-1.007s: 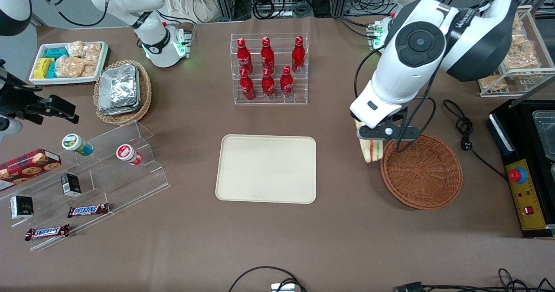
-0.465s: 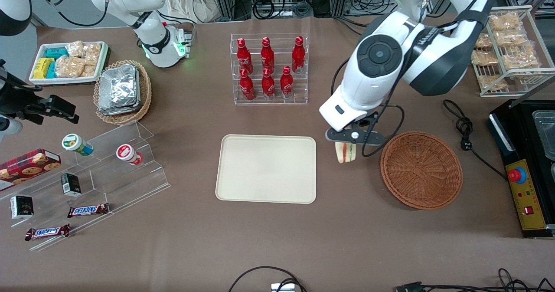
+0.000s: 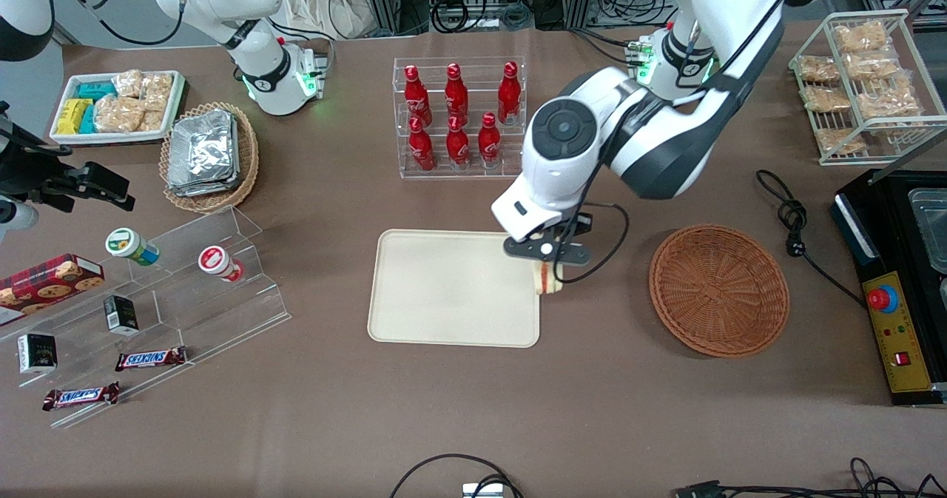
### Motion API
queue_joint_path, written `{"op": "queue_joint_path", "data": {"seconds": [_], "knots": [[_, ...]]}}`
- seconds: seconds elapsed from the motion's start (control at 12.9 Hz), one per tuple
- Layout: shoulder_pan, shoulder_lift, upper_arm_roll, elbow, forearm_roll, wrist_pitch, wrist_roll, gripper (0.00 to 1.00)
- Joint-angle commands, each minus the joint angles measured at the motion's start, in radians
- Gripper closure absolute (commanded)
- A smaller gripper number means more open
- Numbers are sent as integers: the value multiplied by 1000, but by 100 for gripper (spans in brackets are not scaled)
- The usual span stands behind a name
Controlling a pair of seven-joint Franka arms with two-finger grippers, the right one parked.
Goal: Place sandwich from basket to tray
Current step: 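Lift the sandwich out of the basket and carry it over the cream tray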
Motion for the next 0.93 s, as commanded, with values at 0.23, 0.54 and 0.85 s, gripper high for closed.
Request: {"op": "queue_joint_path", "data": {"seconds": [0.23,0.54,0.85], "knots": [[-19,157,2,46,132,95,-58,96],[-71,246,27,56,221,155,-104,96],[-140,287,100,56,223,221,-109,96]]}}
